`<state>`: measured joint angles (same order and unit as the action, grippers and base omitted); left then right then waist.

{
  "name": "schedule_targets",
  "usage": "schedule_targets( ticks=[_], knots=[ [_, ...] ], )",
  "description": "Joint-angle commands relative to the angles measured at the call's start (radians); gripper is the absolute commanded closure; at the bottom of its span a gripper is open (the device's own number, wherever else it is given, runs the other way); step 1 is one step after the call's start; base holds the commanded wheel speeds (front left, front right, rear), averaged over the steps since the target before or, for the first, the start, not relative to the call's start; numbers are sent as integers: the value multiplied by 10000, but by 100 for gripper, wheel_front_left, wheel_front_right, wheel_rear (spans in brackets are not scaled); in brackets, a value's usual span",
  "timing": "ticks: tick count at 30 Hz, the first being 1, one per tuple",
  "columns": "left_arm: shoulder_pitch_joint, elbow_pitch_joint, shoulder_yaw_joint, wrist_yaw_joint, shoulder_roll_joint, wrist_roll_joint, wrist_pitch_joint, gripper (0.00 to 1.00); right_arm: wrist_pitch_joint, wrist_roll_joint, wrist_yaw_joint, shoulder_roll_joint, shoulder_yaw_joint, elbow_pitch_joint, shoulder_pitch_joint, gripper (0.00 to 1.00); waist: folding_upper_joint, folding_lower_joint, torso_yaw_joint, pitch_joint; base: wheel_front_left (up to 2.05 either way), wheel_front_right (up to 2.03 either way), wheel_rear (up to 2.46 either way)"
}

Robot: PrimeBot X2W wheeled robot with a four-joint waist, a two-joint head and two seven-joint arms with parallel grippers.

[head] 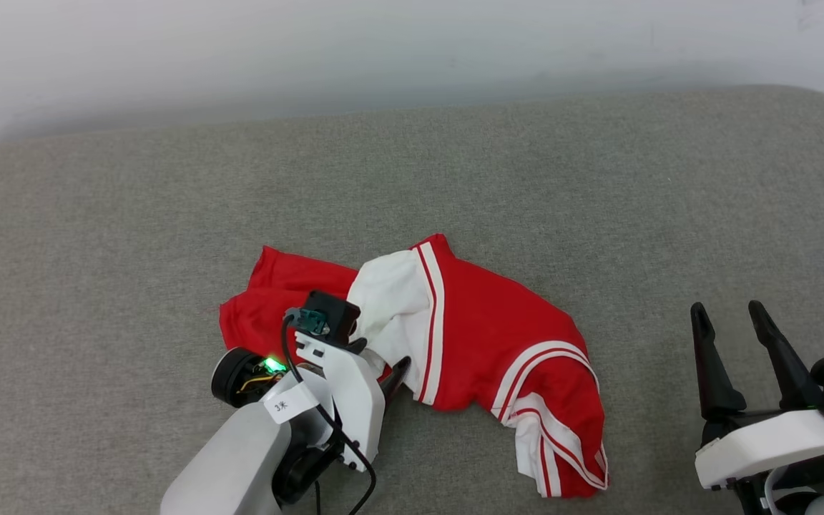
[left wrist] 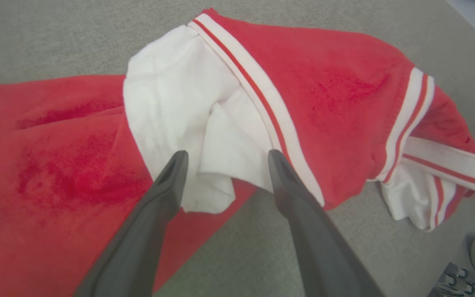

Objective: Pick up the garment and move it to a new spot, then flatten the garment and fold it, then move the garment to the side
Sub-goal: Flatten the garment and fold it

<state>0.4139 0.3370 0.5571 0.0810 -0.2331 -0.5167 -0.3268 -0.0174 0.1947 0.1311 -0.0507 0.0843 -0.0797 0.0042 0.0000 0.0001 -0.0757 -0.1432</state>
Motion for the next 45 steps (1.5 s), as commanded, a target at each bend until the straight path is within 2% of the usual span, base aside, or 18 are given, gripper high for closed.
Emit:
schedule_targets(
  ticks=[1, 5, 6, 7, 8, 9, 12, 18, 22, 26, 30, 34, 36, 39, 43, 44, 45],
  knots=[
    [188, 133, 55, 68, -37, -70, -178, 0, -98, 33, -7, 7, -21, 53, -139, 0, 0, -1, -175, -193, 0, 0, 0],
    [392, 581, 300, 153, -91, -120, -768, 0, -213, 80, -7, 5, -46, 196, -278, 0, 0, -1, -290, -321, 0, 0, 0],
    [426, 641, 331, 169, -77, -161, -809, 3, -245, 98, -7, 7, -61, 242, -294, 0, 0, -1, -312, -343, 0, 0, 0],
    [487, 643, 348, 205, -84, -130, -746, 55, -274, 117, -7, 7, -63, 278, -309, 0, 0, -1, -332, -361, 0, 0, 0],
    [528, 611, 338, 227, -53, -140, -648, 89, -295, 148, -7, 5, -51, 307, -332, 0, 0, -1, -341, -377, 0, 0, 0],
    [519, 645, 385, 239, -33, -188, -668, 100, -322, 156, -7, 5, -35, 338, -354, 0, 0, -1, -335, -379, 0, 0, 0],
    [688, 532, 403, 215, -109, 4, -378, 100, -368, 157, -7, 5, 50, 413, -380, 0, 0, -1, -270, -349, 0, 0, 0],
    [894, 21, 354, -115, -420, 584, 446, 100, -325, -41, -7, 5, 129, 513, -373, 0, 0, -1, 16, -83, 0, 0, 0],
    [709, -833, 252, -484, -990, 1044, 756, 100, -273, -58, -7, 7, 236, 496, -249, 0, 0, -1, 251, 138, 0, 0, 0],
    [-9, -1967, -85, -1105, -1793, 1256, 543, 100, -238, -10, -7, 5, 362, 448, -59, 0, 0, -1, 487, 336, 0, 0, 0],
    [-1259, -3150, -644, -1966, -2552, 1051, 32, 100, -217, 25, -7, 7, 484, 386, 105, 0, 0, -1, 723, 456, 0, 0, 0],
    [-2682, -3824, -1091, -2689, -3022, 625, -420, 100, -189, 56, -7, 5, 518, 313, 175, 0, 0, -1, 889, 466, 0, 0, 0],
    [-3329, -3820, -1318, -2972, -3075, 339, -493, 100, -160, 50, -7, 4, 501, 281, 155, 0, 0, -1, 931, 445, 0, 0, 0],
    [-4075, -3371, -1542, -3087, -2955, -188, -386, 100, -105, 13, -7, 5, 444, 241, 145, 0, 0, -1, 921, 468, 0, 0, 0],
    [-4382, -2511, -1529, -2782, -2679, -563, 58, 100, -12, -72, -7, 5, 417, 185, 259, 0, 0, -1, 866, 575, 0, 0, 0],
    [-4390, -2328, -1533, -2741, -2543, -652, 215, 86, -7, -92, -7, 5, 428, 178, 292, 0, 0, -1, 851, 622, 0, 0, 0],
    [-4351, -2180, -1517, -2693, -2455, -616, 400, 50, 42, -116, -7, 5, 446, 163, 332, 0, 0, -1, 841, 683, 0, 0, 0]
  ],
)
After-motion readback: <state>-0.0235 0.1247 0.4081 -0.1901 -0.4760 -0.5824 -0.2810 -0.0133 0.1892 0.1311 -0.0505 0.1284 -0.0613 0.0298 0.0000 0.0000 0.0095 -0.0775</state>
